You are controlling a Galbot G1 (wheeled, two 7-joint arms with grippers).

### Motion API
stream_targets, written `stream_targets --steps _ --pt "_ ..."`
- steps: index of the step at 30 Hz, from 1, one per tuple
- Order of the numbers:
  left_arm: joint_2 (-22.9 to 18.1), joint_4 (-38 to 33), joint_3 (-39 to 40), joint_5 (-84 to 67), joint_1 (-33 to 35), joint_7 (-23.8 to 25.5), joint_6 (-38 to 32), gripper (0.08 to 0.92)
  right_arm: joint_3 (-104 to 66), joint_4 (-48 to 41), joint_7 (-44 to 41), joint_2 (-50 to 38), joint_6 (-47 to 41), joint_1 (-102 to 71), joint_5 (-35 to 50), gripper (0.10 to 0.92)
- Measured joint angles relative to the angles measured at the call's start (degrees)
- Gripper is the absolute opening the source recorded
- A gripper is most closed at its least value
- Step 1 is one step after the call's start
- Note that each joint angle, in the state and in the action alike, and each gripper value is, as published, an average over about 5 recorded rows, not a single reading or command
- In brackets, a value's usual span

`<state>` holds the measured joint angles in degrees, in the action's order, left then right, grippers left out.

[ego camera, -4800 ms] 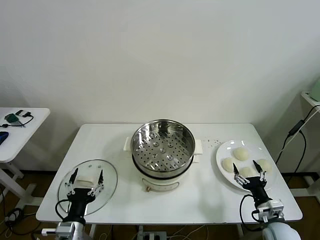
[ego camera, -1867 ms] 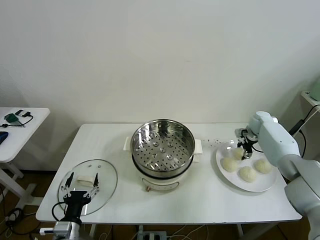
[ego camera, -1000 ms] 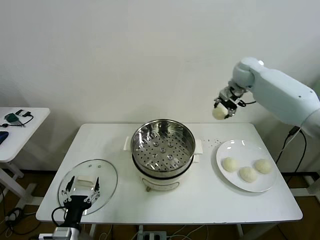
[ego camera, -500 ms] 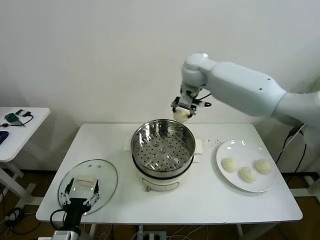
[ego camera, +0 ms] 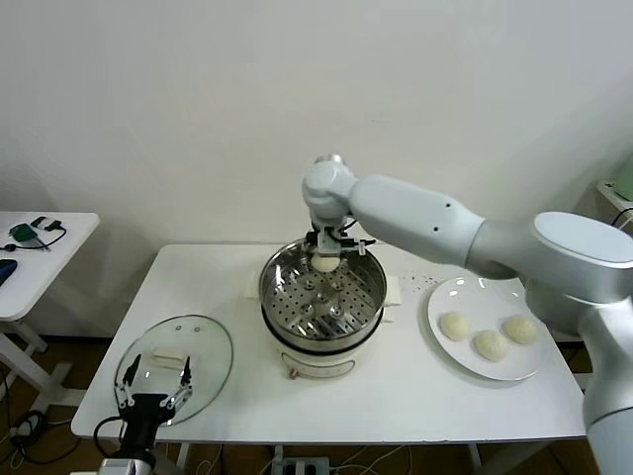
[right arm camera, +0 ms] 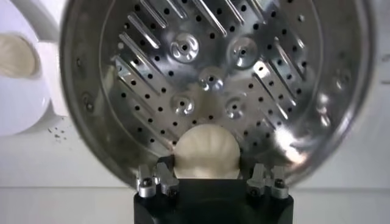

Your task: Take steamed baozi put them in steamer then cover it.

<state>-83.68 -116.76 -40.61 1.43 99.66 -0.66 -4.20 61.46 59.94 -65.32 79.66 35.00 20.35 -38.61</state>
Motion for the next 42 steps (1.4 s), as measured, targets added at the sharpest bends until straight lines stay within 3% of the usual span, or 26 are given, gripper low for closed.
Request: stream_targets --steps 3,10,22,31,42 --pt "0.0 0.2 0.0 -0.06 -0.04 -0.04 0.0 0.823 -0.35 -0.87 0.28 0.47 0.42 -1.08 -1.18 0.707" --pt "0.01 0.43 -0.09 -0.09 -0.04 -0.08 0.0 0.823 -1.05 -1.6 0.63 0.77 0.88 -2.01 -2.02 0.814" --pt "0.0 -0.03 0.0 0.05 0.04 -0.09 0.17 0.823 -0.5 1.87 -0.77 -2.12 1.67 2.58 3.38 0.823" --pt "0.02 -0.93 0.17 0.41 0.69 -0.08 0.44 0.823 7.45 6.97 -0.73 -10.7 -3.89 13.83 19.78 0.823" --pt "0.26 -1.77 1.15 0.59 1.07 -0.28 0.79 0.823 20.37 9.3 1.62 -26.22 -26.47 23.33 45.75 0.823"
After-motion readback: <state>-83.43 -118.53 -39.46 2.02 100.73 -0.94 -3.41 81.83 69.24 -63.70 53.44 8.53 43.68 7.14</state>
